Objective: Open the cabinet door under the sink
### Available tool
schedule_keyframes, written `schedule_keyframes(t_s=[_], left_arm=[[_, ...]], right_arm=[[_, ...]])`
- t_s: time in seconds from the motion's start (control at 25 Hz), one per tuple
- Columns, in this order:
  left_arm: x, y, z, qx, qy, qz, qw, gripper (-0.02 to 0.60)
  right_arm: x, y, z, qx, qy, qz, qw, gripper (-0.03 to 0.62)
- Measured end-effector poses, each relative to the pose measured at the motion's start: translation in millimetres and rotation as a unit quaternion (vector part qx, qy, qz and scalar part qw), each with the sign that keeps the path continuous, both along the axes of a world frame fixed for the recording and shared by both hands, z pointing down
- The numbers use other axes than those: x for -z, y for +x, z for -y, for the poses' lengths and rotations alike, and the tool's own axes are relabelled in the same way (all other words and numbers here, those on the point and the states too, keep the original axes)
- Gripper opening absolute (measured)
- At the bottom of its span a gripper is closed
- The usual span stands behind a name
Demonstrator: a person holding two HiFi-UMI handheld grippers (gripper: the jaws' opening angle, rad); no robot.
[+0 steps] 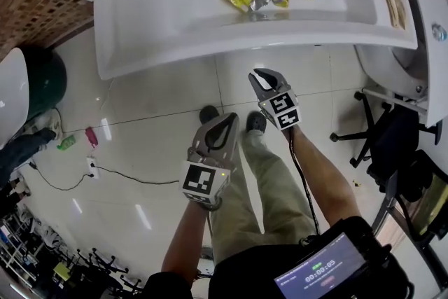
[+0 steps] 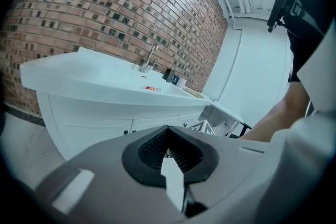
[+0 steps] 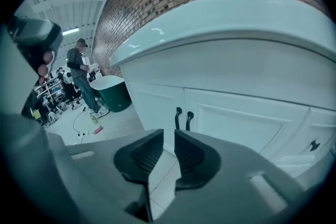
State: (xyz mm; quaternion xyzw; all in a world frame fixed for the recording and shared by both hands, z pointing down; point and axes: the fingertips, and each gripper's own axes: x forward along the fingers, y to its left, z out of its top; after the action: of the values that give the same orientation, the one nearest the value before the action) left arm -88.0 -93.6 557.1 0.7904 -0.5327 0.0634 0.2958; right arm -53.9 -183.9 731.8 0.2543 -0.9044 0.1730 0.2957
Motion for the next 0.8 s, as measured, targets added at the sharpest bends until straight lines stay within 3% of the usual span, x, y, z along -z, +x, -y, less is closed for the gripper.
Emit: schedule_keyframes(t_s=[0.4, 0.8], left_arm=[[-33, -8, -1, -0.029, -0.027, -0.019, 0.9990, 0.017], [-40, -39, 5, -0.010, -0.023, -0.018, 0.9995, 0.017]], right_arm=[[-43, -4, 10, -0.022, -0.016, -0.028, 0.999, 0.049], [-65, -20, 47, -0.070, -0.040, -0.024, 0.996, 0.049]])
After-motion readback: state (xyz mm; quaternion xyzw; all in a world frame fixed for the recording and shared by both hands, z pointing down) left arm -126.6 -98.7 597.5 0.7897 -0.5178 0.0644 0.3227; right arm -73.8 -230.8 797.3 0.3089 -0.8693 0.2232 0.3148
